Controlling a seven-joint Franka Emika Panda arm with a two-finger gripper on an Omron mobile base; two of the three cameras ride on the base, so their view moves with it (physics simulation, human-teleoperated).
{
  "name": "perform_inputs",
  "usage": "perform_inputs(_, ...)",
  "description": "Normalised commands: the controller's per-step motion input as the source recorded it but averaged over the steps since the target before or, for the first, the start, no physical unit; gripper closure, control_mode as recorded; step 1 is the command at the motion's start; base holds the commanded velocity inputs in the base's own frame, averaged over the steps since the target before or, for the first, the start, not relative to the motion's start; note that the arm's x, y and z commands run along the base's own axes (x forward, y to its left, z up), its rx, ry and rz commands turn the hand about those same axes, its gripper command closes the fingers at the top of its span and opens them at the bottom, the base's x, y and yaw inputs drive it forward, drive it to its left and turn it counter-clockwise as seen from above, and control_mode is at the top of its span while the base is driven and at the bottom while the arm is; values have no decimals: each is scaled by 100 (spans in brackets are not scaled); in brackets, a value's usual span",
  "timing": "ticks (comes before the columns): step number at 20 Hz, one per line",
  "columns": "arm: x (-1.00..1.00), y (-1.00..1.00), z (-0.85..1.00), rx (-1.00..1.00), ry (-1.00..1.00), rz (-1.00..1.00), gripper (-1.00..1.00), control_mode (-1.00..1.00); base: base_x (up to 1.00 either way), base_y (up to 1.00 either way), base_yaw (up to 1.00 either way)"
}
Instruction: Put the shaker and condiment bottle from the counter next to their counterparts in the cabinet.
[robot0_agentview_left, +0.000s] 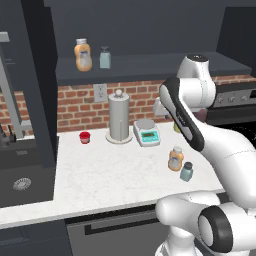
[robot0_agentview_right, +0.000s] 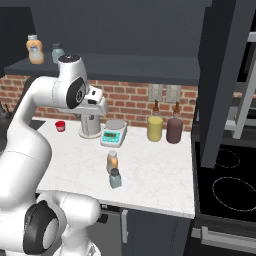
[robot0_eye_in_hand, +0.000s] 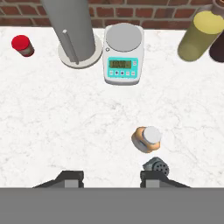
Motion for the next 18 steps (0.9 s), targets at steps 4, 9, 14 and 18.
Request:
perform_inputs(4,5,5,0,-1,1,0,-100,-100,0,0,0)
perform_inputs(9,-2,0,0,0,0,0,-100,-100,0,0,0)
perform_inputs(14,-21,-33,0,1,-6,3,-100,-100,0,0,0)
perform_inputs(18,-45,-52,-49,-2,-8,9,-100,-100,0,0,0)
